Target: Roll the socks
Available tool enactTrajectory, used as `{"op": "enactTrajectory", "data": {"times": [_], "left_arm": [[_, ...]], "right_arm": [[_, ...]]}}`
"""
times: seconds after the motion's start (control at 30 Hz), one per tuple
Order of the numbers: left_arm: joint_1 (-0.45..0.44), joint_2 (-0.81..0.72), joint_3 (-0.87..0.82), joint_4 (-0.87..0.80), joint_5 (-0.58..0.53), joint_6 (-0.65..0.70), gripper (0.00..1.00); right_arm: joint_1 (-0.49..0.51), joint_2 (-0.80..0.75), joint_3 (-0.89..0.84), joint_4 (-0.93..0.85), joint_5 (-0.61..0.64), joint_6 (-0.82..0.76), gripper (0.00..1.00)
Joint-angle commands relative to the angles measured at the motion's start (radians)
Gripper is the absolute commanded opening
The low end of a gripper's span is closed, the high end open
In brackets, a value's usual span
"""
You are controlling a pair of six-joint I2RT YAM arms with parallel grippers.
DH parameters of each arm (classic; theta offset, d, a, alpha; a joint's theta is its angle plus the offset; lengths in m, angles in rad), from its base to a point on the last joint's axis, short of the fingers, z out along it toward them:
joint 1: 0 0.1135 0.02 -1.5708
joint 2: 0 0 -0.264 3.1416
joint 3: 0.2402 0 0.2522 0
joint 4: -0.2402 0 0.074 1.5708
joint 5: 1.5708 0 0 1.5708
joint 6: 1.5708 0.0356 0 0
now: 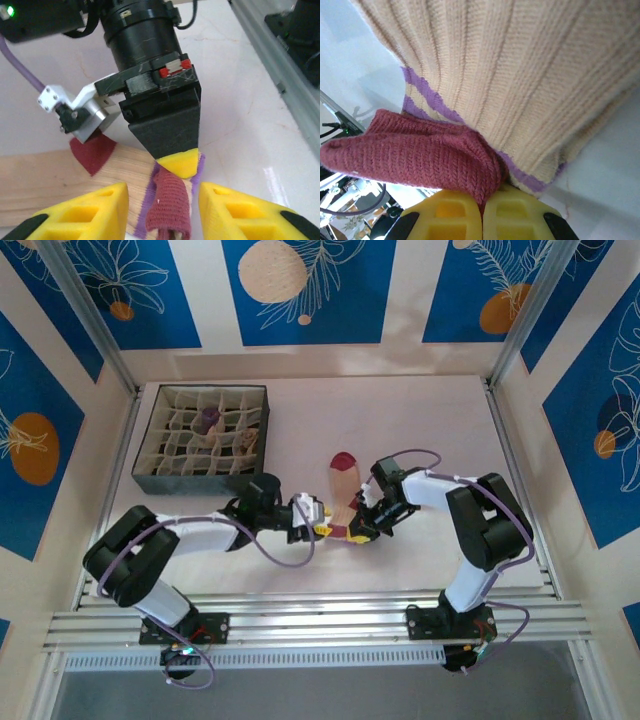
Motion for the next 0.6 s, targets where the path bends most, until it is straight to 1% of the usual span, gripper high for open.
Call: {"op": "enactTrajectory", "data": {"times": [0.0,0.07,0.13,0.27,0.4,0.47,0.57], "left_arm": [[-0.063,-0.034,-0.014,-0.039,-0.186,0.234,0.37],[-0.098,-0.033,-0.015,-0.062,-0.231,0.278,0.38],[-0.126,-0.023,-0.015,-0.065,-0.258,0.306,0.42],[-0.165,0.021,0.023,-0.114,-0.290,0.353,0.45],[-0.169,0.077,0.039,-0.097,-0.303,0.361,0.48],[-0.169,0.107,0.048,-0.091,-0.314,0.370,0.51],[-0.169,0.144,0.057,-0.081,-0.324,0.381,0.51]], "right_arm": [[-0.012,0.020,0.026,-0.099,-0.051,-0.032,0.00],[-0.017,0.027,0.036,-0.117,-0.061,-0.041,0.00],[-0.019,0.035,0.048,-0.133,-0.063,-0.051,0.00],[-0.018,0.045,0.058,-0.142,-0.070,-0.060,0.00],[-0.019,0.046,0.058,-0.141,-0.079,-0.064,0.00],[-0.018,0.045,0.057,-0.143,-0.085,-0.065,0.00],[-0.020,0.046,0.057,-0.147,-0.089,-0.071,0.00]]}}
